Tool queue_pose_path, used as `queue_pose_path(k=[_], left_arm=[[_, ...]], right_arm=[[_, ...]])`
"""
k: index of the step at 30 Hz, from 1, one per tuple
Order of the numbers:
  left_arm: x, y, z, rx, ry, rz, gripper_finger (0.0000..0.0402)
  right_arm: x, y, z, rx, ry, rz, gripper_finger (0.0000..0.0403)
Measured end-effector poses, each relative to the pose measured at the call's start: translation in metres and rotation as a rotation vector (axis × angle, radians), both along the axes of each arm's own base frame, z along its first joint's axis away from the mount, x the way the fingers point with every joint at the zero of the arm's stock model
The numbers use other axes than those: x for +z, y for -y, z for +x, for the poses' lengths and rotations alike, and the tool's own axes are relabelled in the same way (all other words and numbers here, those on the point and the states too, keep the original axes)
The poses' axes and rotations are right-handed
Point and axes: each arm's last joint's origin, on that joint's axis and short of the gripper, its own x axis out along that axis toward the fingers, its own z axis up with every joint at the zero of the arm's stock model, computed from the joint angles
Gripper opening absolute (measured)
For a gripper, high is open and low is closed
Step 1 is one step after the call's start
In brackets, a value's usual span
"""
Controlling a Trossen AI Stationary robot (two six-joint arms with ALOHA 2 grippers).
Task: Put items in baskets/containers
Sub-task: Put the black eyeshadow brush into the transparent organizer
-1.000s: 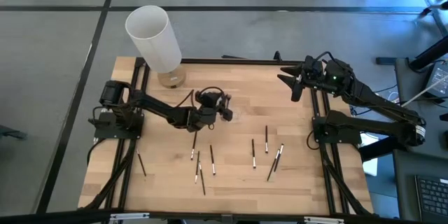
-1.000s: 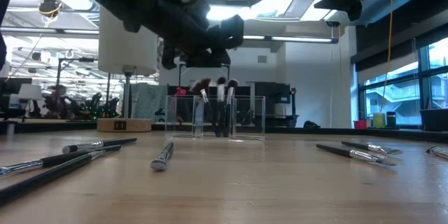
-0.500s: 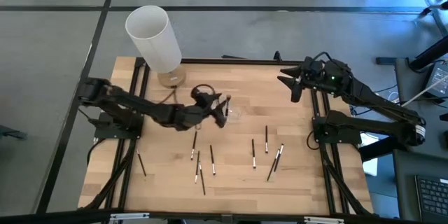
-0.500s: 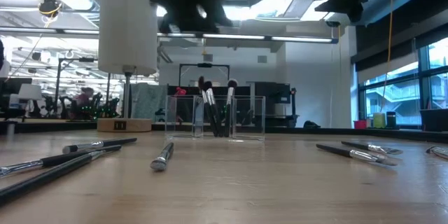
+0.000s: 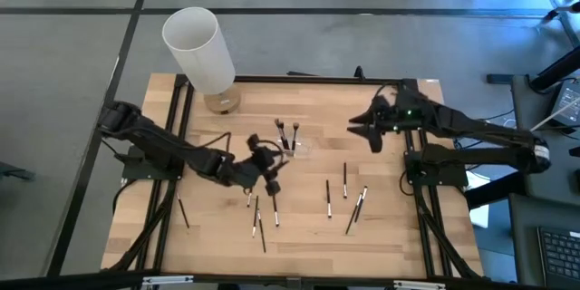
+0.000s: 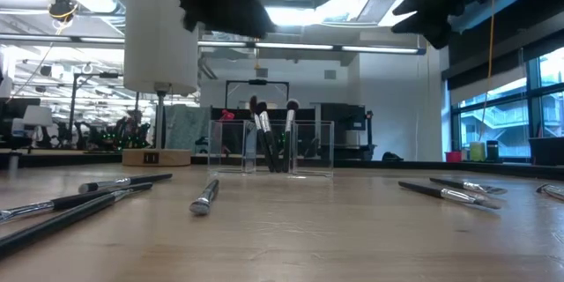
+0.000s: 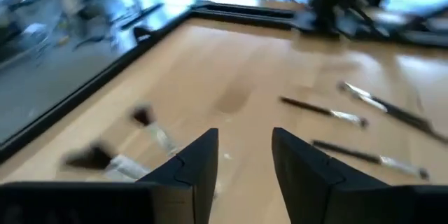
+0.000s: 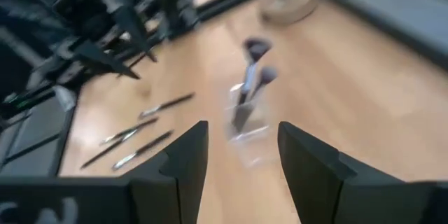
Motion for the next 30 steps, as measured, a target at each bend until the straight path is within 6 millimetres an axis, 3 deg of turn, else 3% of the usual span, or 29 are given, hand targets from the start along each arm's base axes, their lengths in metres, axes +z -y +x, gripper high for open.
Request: queue_pose_path(k=[4, 8, 15, 18, 24, 30], left_arm=[[-0.006, -0.007, 0.028, -0.143, -0.063, -0.009, 0.0130], [-0.010, -0.018, 0.054, -0.221, -0.255, -0.008, 0.0129], [-0.023, -0.014, 0.095, -0.377, -0.431, 0.291, 0.0129], [-0.025, -0.015, 0.104, -0.269, -0.443, 0.355, 0.0129], [-0.015, -0.014, 0.098, -0.040, -0.415, 0.399, 0.0129], [0.026, -0.011, 0.079, 0.279, -0.302, 0.510, 0.0129]], right_arm=[[-0.003, -0.018, 0.004, 0.069, -0.020, -0.003, 0.0171], [-0.016, -0.031, -0.001, 0.136, -0.169, 0.014, 0.0171], [-0.038, -0.044, -0.015, 0.194, -0.472, 0.070, 0.0171], [-0.049, -0.053, -0.008, 0.297, -0.556, 0.051, 0.0171], [-0.076, -0.077, 0.020, 0.519, -0.694, -0.089, 0.0171], [-0.113, -0.090, 0.046, 0.661, -0.898, -0.132, 0.0171]])
